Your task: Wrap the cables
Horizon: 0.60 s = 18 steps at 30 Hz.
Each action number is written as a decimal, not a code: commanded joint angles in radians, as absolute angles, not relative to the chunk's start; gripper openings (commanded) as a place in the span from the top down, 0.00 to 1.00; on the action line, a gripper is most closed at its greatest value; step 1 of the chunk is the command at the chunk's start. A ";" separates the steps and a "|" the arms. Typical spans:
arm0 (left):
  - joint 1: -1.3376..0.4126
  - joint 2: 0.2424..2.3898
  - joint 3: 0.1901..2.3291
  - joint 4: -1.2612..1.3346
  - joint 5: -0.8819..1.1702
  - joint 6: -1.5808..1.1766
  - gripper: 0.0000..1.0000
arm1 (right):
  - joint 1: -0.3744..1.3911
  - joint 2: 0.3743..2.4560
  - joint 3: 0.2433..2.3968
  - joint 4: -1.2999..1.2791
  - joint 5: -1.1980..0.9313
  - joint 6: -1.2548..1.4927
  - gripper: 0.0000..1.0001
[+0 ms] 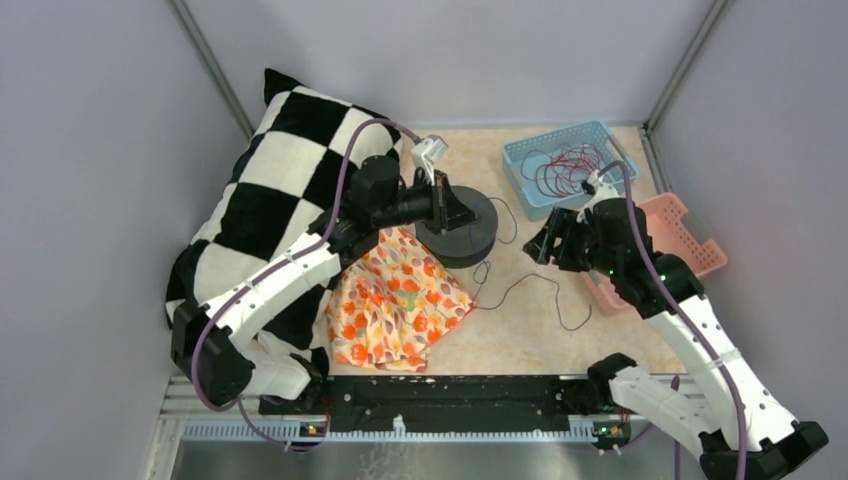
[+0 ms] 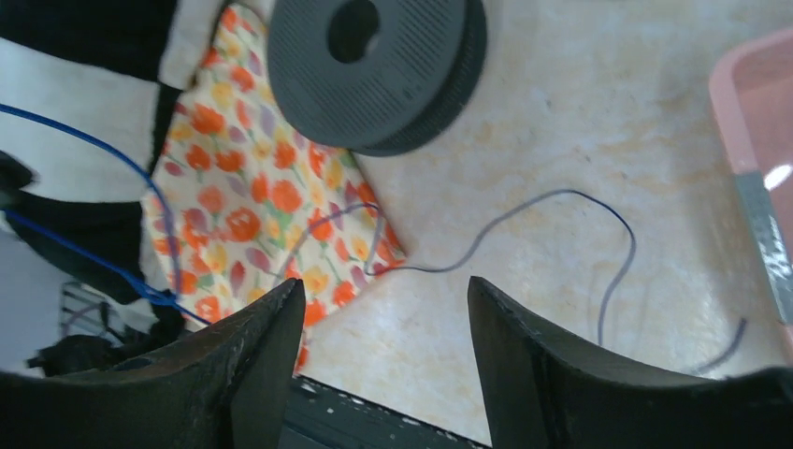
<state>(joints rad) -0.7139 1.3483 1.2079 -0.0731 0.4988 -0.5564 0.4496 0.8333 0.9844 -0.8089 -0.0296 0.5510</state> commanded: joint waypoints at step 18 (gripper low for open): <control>-0.713 1.310 1.213 0.021 0.479 -0.558 1.00 | 0.459 0.779 0.874 -0.305 -0.222 0.889 0.28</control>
<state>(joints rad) -0.7139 1.3453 1.2057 -0.0231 0.4992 -0.5735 0.4496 0.7879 0.8555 -0.3466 -0.2260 0.8612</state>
